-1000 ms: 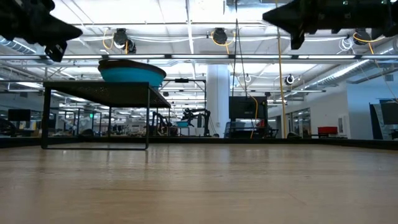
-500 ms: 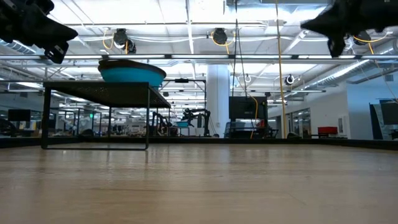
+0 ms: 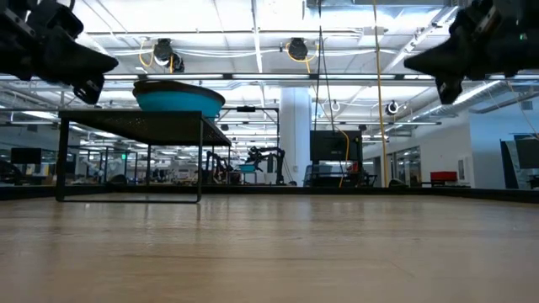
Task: Pick & Place Fruit
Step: Return to Home Position
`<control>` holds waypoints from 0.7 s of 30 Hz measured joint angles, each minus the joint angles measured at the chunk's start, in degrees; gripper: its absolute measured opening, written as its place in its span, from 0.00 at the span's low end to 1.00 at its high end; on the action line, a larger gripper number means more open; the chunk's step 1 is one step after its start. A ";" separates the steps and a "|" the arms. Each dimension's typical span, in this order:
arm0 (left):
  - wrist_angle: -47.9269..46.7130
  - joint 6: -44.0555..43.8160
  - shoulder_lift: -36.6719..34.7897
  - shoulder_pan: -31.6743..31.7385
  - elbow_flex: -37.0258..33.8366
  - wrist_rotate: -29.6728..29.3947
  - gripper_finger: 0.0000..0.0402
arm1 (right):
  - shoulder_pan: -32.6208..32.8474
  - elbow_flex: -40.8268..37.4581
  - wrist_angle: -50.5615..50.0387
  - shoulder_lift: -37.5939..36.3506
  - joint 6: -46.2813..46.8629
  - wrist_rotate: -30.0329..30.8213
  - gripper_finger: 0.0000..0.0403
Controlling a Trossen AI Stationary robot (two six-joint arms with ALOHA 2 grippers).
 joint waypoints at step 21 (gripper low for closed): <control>-0.19 0.53 0.01 0.00 -2.68 2.92 0.02 | -0.02 -6.05 -8.90 -15.04 12.58 -0.21 0.00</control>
